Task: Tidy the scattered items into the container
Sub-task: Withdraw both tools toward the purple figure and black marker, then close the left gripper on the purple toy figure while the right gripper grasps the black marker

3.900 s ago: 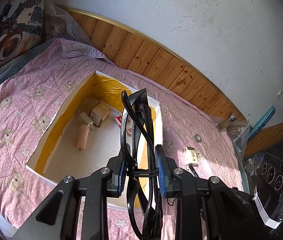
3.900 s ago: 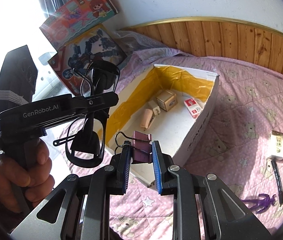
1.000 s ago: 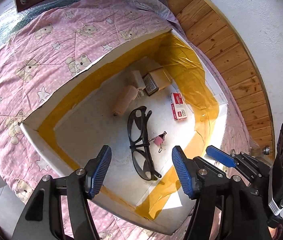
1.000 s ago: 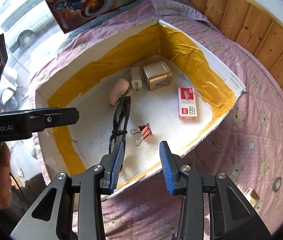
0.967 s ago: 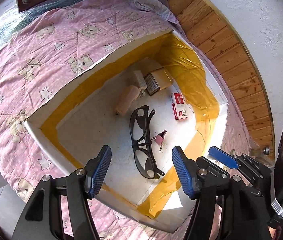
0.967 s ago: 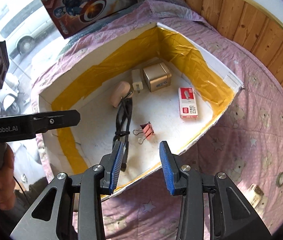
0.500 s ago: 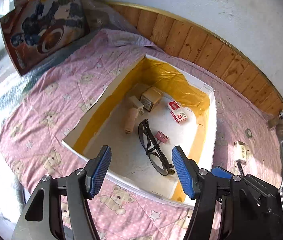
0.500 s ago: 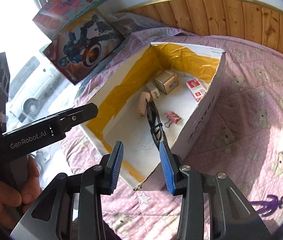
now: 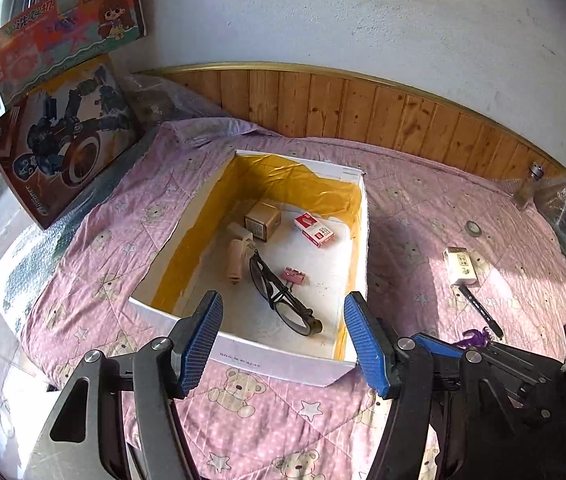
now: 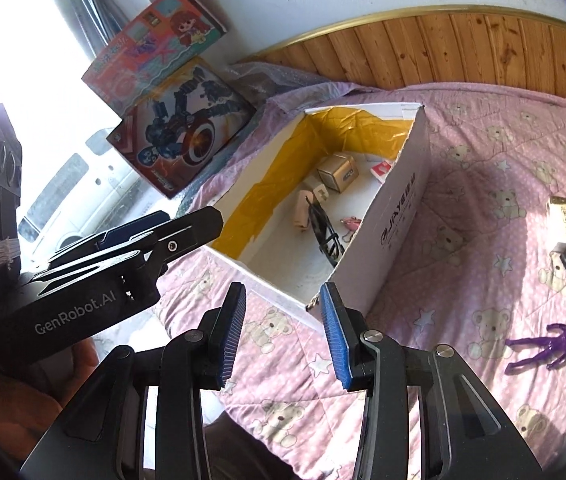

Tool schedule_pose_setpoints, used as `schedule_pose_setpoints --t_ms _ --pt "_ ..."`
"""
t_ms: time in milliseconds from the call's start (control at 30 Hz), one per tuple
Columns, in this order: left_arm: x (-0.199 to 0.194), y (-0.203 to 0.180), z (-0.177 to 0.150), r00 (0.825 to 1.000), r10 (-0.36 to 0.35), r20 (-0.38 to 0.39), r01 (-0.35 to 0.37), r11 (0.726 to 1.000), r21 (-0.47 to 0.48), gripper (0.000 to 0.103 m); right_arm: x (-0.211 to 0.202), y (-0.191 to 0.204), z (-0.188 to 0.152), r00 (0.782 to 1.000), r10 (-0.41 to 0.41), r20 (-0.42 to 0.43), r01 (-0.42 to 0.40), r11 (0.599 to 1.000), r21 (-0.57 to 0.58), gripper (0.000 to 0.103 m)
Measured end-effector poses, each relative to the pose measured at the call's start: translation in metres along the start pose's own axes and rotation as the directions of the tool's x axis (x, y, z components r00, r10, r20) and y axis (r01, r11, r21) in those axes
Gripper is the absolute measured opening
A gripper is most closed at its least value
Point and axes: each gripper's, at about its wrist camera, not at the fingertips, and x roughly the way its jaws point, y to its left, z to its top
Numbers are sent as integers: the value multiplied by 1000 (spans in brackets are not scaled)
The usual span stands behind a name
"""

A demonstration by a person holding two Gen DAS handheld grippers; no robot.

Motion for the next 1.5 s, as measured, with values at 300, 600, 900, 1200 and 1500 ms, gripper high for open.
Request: schedule_pose_setpoints --t_ms 300,600,900,1200,1500 --pt "-4 -17 -37 996 -85 -33 86 996 12 64 -10 -30 -50 999 -20 -33 24 994 105 43" --pt "0 -92 -47 955 -280 -97 292 943 160 68 -60 -89 -71 992 -122 42 108 963 245 43" --pt "36 -168 -68 905 -355 -236 415 859 301 70 -116 -171 -90 954 -286 88 226 882 414 43" --pt "87 -221 -83 871 -349 -346 469 800 374 70 -127 -222 -76 937 -341 69 280 857 433 43" --pt "134 -254 -80 845 -348 -406 502 778 378 70 -103 -249 -45 934 -356 8 334 882 332 43"
